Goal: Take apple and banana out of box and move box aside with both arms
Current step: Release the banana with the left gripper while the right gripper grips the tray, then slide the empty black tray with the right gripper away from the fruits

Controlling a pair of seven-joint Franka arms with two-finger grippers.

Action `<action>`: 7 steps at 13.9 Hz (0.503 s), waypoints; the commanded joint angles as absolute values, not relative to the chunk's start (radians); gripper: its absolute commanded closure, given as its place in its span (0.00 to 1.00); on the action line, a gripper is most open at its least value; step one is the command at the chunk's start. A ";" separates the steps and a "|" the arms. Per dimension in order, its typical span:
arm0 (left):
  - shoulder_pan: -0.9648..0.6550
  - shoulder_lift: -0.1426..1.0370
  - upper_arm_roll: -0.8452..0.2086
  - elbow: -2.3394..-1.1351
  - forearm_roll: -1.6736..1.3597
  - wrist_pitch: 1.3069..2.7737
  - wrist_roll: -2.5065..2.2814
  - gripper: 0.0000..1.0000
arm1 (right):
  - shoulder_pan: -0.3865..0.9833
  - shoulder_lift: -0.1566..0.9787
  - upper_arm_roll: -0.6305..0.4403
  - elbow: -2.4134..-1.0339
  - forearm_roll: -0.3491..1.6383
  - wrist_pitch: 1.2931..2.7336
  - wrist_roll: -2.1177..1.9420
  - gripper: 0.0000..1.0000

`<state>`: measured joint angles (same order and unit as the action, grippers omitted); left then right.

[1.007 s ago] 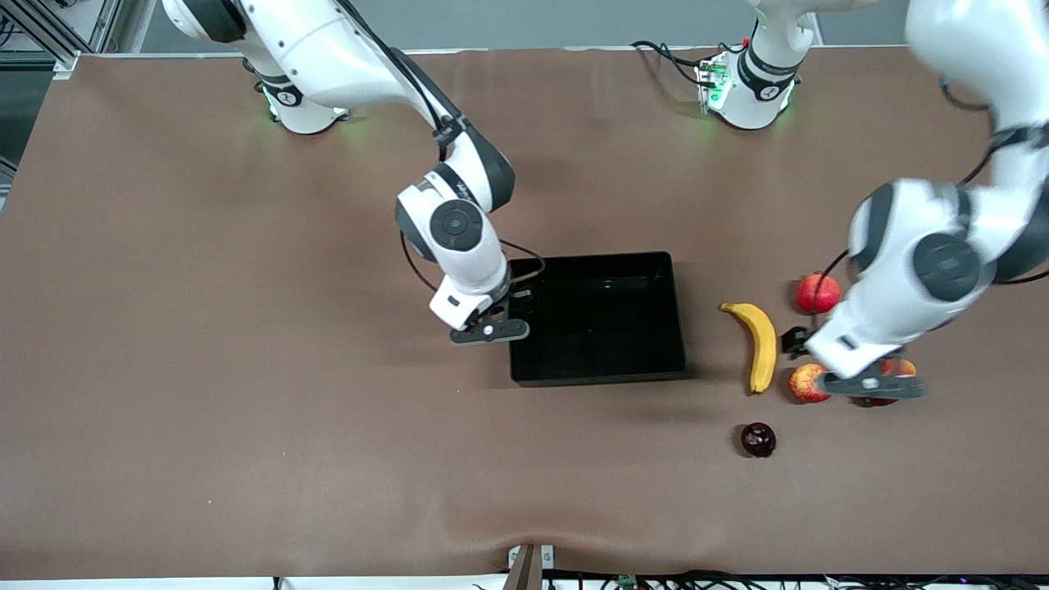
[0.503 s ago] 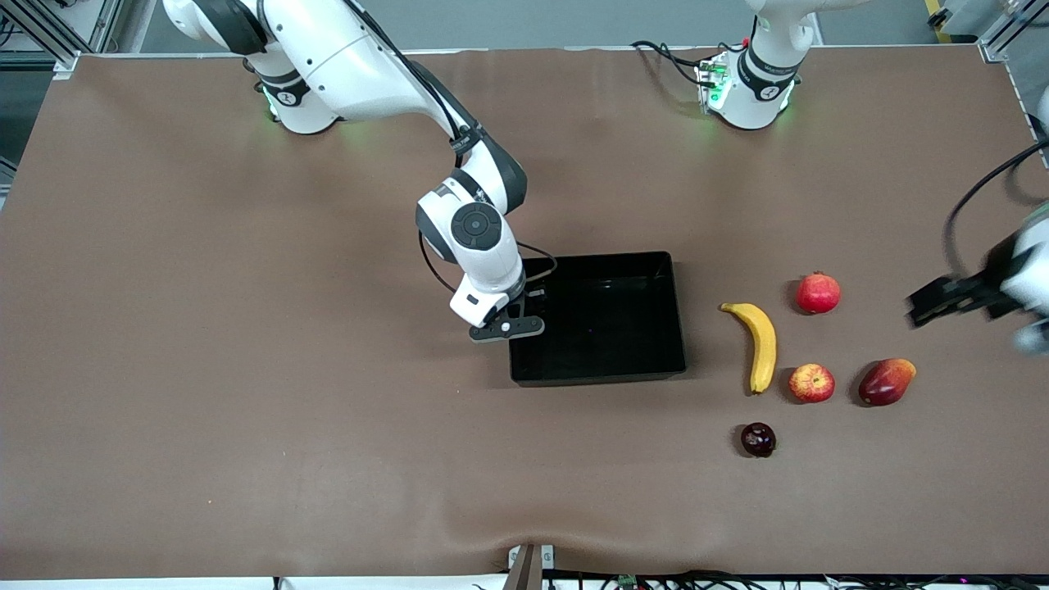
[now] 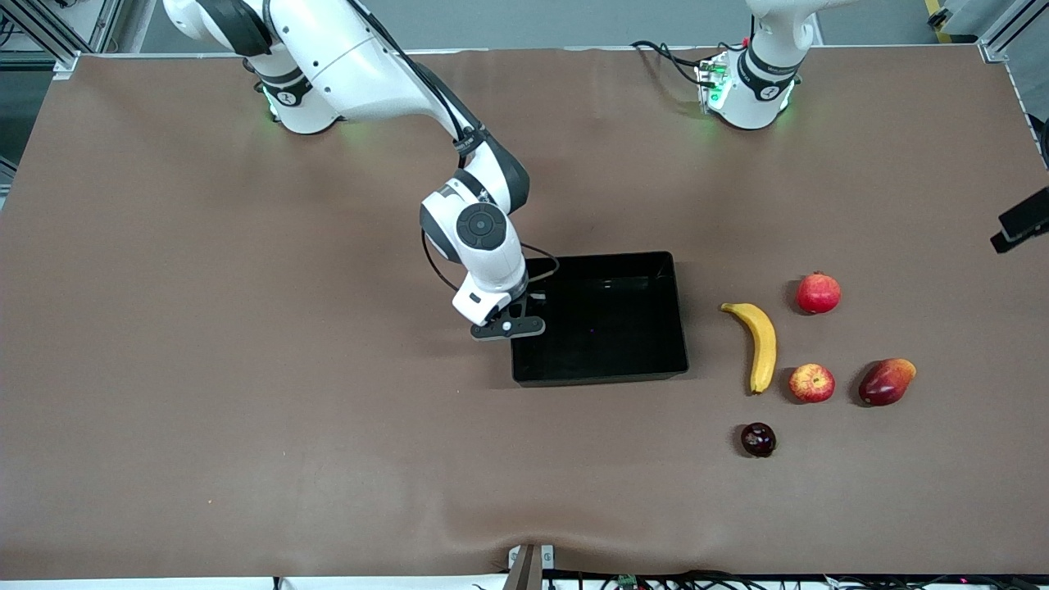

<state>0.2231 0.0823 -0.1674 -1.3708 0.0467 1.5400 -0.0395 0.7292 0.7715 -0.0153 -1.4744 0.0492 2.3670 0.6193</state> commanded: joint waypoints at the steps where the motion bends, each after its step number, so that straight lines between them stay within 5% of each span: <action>1: 0.203 0.023 -0.140 -1.400 0.043 1.516 -0.032 0.00 | 0.707 0.704 -0.012 -1.471 0.040 2.274 0.644 1.00; 7: -0.044 -0.023 0.099 -1.434 0.032 1.422 -0.020 0.00 | 0.546 0.503 -0.006 -1.476 0.058 2.010 0.635 1.00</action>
<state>-0.0008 0.0186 0.0474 -1.4020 0.0467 1.4422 -0.0393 0.6134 0.5847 -0.0277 -1.4466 0.0503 2.0682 0.6246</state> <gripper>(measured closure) 0.000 0.969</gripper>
